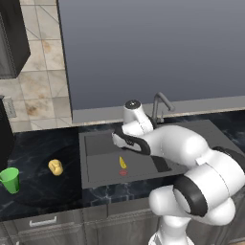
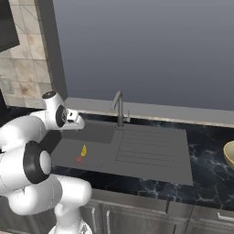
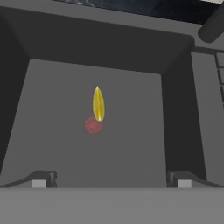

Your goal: Remove the lemon wedge and potato from the sink. Then move the bowl and cup from the counter to the sink for washing.

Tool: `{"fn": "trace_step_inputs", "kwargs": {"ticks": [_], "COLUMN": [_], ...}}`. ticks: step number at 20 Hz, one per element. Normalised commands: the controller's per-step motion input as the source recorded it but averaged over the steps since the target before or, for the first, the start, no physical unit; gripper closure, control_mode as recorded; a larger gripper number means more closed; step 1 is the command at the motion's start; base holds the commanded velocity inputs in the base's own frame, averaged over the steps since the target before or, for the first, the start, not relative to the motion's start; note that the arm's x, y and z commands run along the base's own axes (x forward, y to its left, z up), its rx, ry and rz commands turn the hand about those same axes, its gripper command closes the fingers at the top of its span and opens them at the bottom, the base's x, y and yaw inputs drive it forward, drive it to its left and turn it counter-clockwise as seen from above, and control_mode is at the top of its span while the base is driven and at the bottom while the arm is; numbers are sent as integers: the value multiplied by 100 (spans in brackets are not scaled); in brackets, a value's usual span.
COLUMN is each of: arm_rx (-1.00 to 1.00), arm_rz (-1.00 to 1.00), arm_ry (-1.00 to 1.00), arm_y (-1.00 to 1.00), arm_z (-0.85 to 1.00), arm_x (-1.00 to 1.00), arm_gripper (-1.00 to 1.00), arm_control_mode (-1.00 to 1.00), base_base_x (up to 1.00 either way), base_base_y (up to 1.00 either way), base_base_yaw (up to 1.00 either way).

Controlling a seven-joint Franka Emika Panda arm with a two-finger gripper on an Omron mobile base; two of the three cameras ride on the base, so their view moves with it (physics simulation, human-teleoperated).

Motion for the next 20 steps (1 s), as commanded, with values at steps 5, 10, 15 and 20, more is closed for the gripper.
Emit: {"fn": "trace_step_inputs", "kwargs": {"ticks": [5,10,15,20], "arm_rx": [0,0,0,0], "arm_rz": [0,0,0,0], "arm_ry": [0,0,0,0], "arm_y": [-2,0,0,0], "arm_z": [-12,-10,-10,-8], "arm_x": [8,9,10,10], "arm_gripper": [-100,-100,-100,-100], "arm_control_mode": [-100,-100,-100,-100], "base_base_x": [0,0,0,0], "base_base_y": [0,0,0,0], "base_base_yaw": [0,0,0,0]}}
